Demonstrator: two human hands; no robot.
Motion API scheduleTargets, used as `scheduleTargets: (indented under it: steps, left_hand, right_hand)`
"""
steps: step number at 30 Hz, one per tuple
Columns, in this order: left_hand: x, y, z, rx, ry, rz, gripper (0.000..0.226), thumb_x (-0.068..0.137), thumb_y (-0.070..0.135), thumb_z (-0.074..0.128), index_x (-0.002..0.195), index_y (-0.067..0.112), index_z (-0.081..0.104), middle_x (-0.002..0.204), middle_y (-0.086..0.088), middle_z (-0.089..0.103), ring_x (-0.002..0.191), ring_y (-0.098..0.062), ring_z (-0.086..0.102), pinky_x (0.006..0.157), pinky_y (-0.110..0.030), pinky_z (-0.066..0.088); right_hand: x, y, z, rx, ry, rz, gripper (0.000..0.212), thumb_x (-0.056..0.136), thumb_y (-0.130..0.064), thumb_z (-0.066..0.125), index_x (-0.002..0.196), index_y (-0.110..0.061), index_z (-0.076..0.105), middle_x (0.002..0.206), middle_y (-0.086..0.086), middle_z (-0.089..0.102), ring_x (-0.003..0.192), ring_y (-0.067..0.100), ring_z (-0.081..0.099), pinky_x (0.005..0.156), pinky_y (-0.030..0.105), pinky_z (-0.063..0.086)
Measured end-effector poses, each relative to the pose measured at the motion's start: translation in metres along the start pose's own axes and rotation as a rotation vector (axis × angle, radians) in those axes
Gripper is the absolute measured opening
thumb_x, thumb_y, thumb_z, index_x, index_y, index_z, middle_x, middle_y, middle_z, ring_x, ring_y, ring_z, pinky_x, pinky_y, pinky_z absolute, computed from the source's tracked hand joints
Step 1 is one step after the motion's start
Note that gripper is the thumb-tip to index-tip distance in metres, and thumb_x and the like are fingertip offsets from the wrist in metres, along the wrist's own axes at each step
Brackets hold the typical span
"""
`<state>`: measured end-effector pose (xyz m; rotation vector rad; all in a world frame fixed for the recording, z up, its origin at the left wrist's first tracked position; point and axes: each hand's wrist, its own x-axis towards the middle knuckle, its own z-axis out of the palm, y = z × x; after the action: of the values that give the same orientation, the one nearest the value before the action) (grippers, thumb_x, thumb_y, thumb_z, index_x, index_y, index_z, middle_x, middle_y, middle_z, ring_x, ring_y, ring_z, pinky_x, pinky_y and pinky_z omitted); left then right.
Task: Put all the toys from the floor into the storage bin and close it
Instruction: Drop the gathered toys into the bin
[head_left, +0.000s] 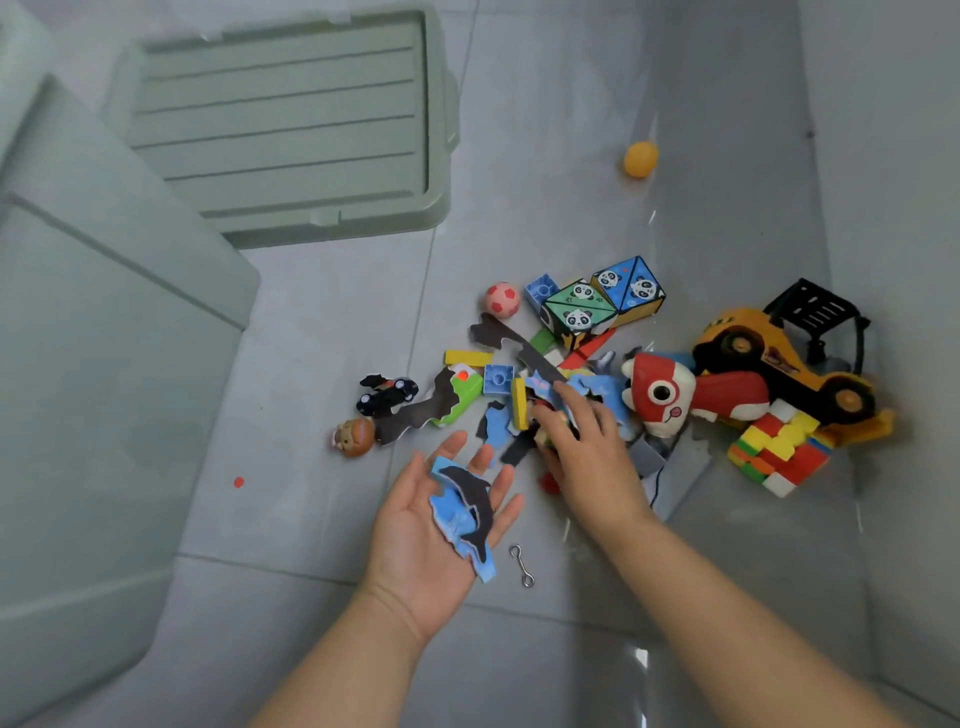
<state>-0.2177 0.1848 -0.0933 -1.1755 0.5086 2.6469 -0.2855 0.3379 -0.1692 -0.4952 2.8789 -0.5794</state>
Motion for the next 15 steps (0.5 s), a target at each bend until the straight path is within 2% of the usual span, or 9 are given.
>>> scheduleTargets:
  steps: [3, 5, 7, 9, 11, 13, 15]
  left_hand:
    - [0.004, -0.005, -0.003, 0.001, 0.004, -0.067, 0.04, 0.084, 0.041, 0.047, 0.1, 0.015, 0.072, 0.106, -0.013, 0.069, 0.098, -0.033, 0.065, 0.077, -0.051, 0.054]
    - [0.01, -0.006, -0.007, 0.023, -0.008, -0.106, 0.042, 0.084, 0.044, 0.046, 0.105, 0.016, 0.069, 0.107, -0.012, 0.07, 0.102, -0.034, 0.063, 0.081, -0.051, 0.054]
    - [0.017, -0.009, -0.01, 0.073, -0.041, -0.128, 0.047, 0.08, 0.048, 0.047, 0.11, 0.018, 0.067, 0.113, -0.012, 0.068, 0.103, -0.033, 0.063, 0.086, -0.049, 0.051]
    - [0.018, -0.018, -0.013, 0.116, -0.083, -0.153, 0.053, 0.085, 0.053, 0.041, 0.12, 0.02, 0.062, 0.122, -0.013, 0.064, 0.106, -0.032, 0.064, 0.085, -0.046, 0.052]
    - [0.011, -0.03, -0.015, 0.167, -0.139, -0.228, 0.059, 0.088, 0.06, 0.033, 0.126, 0.022, 0.057, 0.126, -0.012, 0.062, 0.109, -0.029, 0.064, 0.084, -0.042, 0.053]
    - [0.001, -0.041, -0.017, 0.21, -0.184, -0.311, 0.064, 0.086, 0.065, 0.032, 0.124, 0.021, 0.06, 0.126, -0.012, 0.062, 0.11, -0.028, 0.063, 0.086, -0.039, 0.052]
    - [-0.006, -0.049, -0.018, 0.231, -0.199, -0.362, 0.064, 0.085, 0.066, 0.034, 0.109, 0.018, 0.071, 0.118, -0.012, 0.067, 0.105, -0.027, 0.066, 0.089, -0.04, 0.051]
  right_hand:
    - [-0.012, -0.002, 0.0, 0.229, 0.183, 0.044, 0.054, 0.081, -0.005, 0.068, 0.126, -0.023, 0.044, 0.139, 0.008, 0.043, 0.125, 0.027, 0.037, 0.094, 0.043, 0.042]
    - [-0.022, -0.014, -0.006, 0.399, 0.307, 0.086, 0.047, 0.086, -0.01, 0.063, 0.127, -0.022, 0.044, 0.133, 0.001, 0.046, 0.125, 0.016, 0.034, 0.104, 0.032, 0.035]
    - [-0.036, -0.035, -0.019, 0.578, 0.361, 0.173, 0.04, 0.088, -0.021, 0.056, 0.125, -0.029, 0.042, 0.124, -0.01, 0.045, 0.119, 0.007, 0.039, 0.102, 0.02, 0.032]
    - [-0.048, -0.057, -0.038, 0.757, 0.321, 0.276, 0.032, 0.092, -0.027, 0.05, 0.12, -0.035, 0.039, 0.116, -0.012, 0.049, 0.11, 0.004, 0.047, 0.094, 0.014, 0.036]
    - [-0.062, -0.075, -0.053, 0.863, 0.206, 0.378, 0.031, 0.093, -0.031, 0.05, 0.121, -0.036, 0.037, 0.111, -0.011, 0.052, 0.105, 0.004, 0.051, 0.089, 0.017, 0.039]
    - [-0.079, -0.089, -0.062, 0.748, 0.085, 0.351, 0.048, 0.089, -0.046, 0.044, 0.134, -0.034, 0.033, 0.121, -0.016, 0.047, 0.115, 0.002, 0.042, 0.1, 0.02, 0.03]
    - [-0.095, -0.091, -0.066, 0.581, 0.049, 0.312, 0.061, 0.085, -0.052, 0.034, 0.141, -0.031, 0.027, 0.129, -0.021, 0.033, 0.122, -0.002, 0.025, 0.106, 0.02, 0.018]
